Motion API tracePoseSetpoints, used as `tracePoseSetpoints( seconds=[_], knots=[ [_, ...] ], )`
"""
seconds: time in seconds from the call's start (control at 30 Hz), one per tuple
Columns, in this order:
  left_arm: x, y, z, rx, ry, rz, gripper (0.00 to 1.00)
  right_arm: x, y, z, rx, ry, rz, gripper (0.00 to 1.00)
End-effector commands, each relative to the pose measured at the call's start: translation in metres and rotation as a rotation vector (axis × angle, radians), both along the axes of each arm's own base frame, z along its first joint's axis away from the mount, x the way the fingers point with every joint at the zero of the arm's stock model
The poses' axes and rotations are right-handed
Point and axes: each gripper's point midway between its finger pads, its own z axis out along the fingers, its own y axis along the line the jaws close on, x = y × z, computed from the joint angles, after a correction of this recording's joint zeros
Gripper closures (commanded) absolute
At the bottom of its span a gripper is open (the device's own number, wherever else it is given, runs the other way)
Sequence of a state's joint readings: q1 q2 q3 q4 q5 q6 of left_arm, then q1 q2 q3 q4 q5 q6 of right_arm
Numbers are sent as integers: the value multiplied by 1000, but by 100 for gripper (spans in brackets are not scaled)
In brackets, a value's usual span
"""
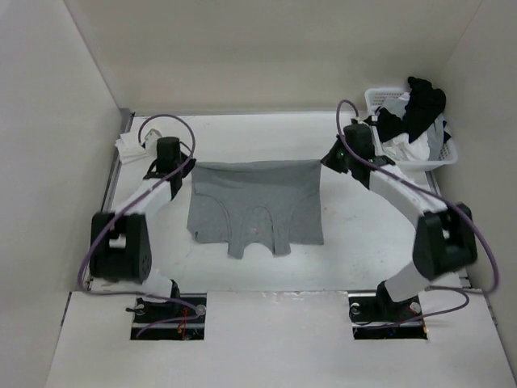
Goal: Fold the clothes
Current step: Fold the tank top
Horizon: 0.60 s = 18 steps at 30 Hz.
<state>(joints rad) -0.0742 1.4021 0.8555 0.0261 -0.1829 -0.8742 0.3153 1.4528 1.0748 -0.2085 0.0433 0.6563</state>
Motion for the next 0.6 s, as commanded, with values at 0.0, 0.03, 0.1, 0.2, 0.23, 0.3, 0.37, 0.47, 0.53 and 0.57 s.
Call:
tracePoseSetpoints(
  seconds=[0.0,0.03,0.1,0.2,0.23,0.3,0.37,0.47,0.53,0.57],
  knots=[
    [77,2,30,22,-139,2,100,78,14,44,112,-145,41,100],
    [93,0,21,14,-119,-8,100,96,11,36,107,-122,32,100],
    [116,1,12,12,-98,-18,100,123,7,25,98,-85,26,100],
    [127,5,15,2,-103,-13,100,137,-4,25,78,-80,6,100],
    [124,6,20,1,-115,-16,100,134,-7,29,76,-88,0,100],
    [110,8,25,3,-129,-12,100,119,-12,32,77,-95,-7,100],
    [86,4,25,-11,-152,-10,100,97,-15,34,89,-118,-11,100],
    [48,1,18,-44,-172,2,99,59,-20,20,122,-123,-30,100],
    [21,1,10,-61,-180,11,99,35,-23,8,150,-117,-39,100],
    [9,2,5,-64,-182,13,99,24,-25,2,152,-115,-44,100]
  ],
)
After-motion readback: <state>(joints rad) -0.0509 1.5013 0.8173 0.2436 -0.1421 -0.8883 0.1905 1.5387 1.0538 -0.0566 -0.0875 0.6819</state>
